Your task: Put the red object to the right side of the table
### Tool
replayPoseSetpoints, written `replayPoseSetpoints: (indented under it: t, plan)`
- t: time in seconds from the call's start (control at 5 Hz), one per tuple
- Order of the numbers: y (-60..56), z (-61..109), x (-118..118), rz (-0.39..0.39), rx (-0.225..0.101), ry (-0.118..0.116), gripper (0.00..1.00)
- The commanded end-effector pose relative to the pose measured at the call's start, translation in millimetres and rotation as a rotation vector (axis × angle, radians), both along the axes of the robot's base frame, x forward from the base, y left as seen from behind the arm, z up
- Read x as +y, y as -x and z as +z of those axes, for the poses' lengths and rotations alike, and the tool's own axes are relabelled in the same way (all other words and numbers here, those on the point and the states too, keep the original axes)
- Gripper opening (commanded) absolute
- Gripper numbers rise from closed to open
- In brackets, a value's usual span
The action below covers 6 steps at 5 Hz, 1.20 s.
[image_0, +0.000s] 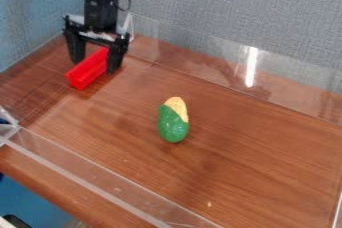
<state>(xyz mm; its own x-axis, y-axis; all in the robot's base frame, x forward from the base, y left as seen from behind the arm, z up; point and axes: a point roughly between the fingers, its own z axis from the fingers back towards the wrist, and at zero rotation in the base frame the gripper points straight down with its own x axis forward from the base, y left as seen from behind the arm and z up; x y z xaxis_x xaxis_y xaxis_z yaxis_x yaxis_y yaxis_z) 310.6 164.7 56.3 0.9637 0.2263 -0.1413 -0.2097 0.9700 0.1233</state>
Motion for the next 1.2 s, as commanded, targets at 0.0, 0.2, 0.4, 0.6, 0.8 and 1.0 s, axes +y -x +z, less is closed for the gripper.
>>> replayPoseSetpoints:
  t: [0.0,0.2,0.4,0.6,0.8,1.0]
  plan:
    - [0.3,6.9,-1.6,0.020,-0.044,-0.024,1.00]
    - [4.0,6.1,-1.7,0.055,-0.062,-0.030,1.00]
    - [4.3,21.3,-9.5,-0.003,-0.086,-0.029,1.00]
    - [4.2,36.3,-16.8,-0.061,-0.110,-0.028,1.00]
    - [0.9,40.2,-23.7,-0.014,-0.118,-0.040,1.00]
    - [-2.8,36.0,-31.2,0.030,-0.107,-0.057,1.00]
